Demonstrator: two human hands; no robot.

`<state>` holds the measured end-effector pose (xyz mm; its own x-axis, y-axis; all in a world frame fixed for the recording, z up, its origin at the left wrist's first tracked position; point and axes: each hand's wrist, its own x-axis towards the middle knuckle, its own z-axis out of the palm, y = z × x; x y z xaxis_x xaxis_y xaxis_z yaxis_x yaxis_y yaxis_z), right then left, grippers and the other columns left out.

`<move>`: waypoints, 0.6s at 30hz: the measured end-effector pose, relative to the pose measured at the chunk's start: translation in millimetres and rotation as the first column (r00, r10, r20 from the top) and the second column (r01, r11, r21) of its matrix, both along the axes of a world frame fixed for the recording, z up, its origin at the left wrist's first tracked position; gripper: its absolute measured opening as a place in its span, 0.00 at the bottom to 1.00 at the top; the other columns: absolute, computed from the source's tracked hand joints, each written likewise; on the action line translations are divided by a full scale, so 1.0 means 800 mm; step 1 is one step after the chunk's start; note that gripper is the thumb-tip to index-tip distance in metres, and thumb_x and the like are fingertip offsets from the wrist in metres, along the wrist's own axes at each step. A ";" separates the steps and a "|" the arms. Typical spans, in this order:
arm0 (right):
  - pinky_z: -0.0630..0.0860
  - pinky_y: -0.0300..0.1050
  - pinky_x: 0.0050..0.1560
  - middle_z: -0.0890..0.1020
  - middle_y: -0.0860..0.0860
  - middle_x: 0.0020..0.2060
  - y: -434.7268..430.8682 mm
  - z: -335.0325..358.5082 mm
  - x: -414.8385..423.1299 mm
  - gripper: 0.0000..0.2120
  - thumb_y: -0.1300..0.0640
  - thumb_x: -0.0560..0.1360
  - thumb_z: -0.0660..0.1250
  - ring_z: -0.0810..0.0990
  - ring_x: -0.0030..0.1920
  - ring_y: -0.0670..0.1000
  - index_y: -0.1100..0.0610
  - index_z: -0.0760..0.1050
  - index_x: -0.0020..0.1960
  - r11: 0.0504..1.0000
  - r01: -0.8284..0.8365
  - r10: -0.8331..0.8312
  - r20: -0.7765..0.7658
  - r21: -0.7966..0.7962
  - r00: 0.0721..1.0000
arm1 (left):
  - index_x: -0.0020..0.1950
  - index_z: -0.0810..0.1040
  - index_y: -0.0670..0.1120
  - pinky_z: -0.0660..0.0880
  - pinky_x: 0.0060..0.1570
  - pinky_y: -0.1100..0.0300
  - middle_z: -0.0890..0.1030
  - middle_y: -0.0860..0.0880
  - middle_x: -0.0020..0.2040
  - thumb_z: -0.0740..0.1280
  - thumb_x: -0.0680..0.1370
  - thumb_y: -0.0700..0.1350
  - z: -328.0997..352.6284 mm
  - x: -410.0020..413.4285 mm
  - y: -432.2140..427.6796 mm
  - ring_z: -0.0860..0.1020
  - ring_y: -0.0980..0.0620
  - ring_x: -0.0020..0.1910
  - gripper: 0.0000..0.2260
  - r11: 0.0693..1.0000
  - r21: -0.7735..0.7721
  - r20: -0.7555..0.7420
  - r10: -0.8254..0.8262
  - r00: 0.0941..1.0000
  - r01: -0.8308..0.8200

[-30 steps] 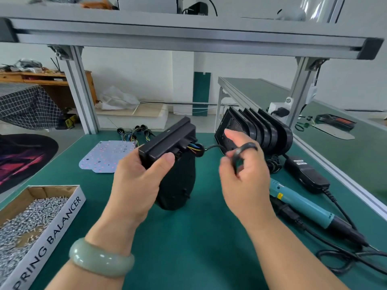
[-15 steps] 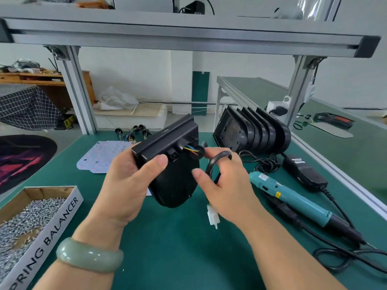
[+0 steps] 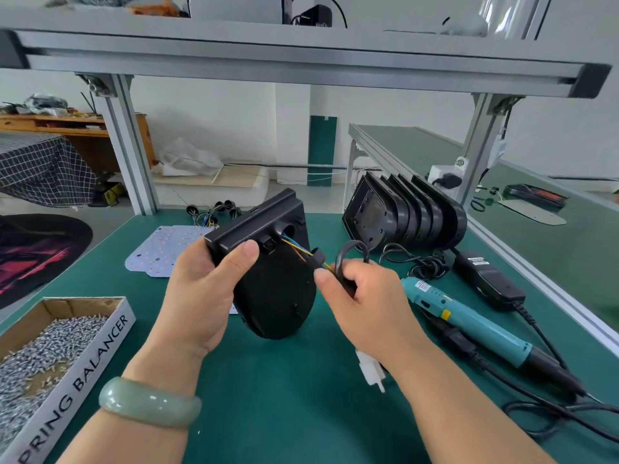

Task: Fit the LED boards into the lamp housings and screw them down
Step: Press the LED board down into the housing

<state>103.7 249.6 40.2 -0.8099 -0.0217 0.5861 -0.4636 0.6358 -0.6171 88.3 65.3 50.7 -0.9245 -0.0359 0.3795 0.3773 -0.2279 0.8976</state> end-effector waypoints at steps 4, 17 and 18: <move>0.57 0.40 0.27 0.67 0.44 0.22 -0.011 0.002 0.005 0.22 0.47 0.76 0.62 0.64 0.26 0.48 0.46 0.56 0.27 0.999 0.045 -0.045 -0.038 -0.018 0.998 | 0.57 0.76 0.50 0.76 0.54 0.58 0.79 0.60 0.51 0.73 0.71 0.57 0.009 0.007 0.001 0.78 0.59 0.51 0.19 0.783 -0.231 -0.166 0.553 0.816 -0.578; 0.74 0.49 0.38 0.82 0.51 0.41 -0.028 0.011 0.020 0.13 0.49 0.76 0.58 0.78 0.39 0.54 0.54 0.77 0.50 0.968 -0.111 0.120 -0.028 0.224 0.992 | 0.39 0.85 0.47 0.77 0.37 0.61 0.83 0.49 0.35 0.63 0.77 0.53 -0.002 0.028 0.063 0.79 0.53 0.34 0.16 0.999 -0.033 0.234 0.030 0.972 -0.023; 0.75 0.50 0.37 0.82 0.51 0.42 -0.029 0.011 0.020 0.12 0.49 0.76 0.58 0.79 0.38 0.55 0.54 0.77 0.49 0.973 -0.109 0.122 -0.051 0.201 0.991 | 0.41 0.86 0.49 0.78 0.39 0.63 0.85 0.48 0.38 0.63 0.74 0.55 -0.002 0.028 0.064 0.81 0.54 0.37 0.15 0.999 0.029 0.230 -0.047 0.972 0.042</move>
<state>119.3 226.7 49.2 -0.7572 -0.2333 0.6101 -0.5746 0.6821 -0.4524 110.7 116.4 49.1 -0.9879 0.0008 0.1552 0.1496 -0.2619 0.9534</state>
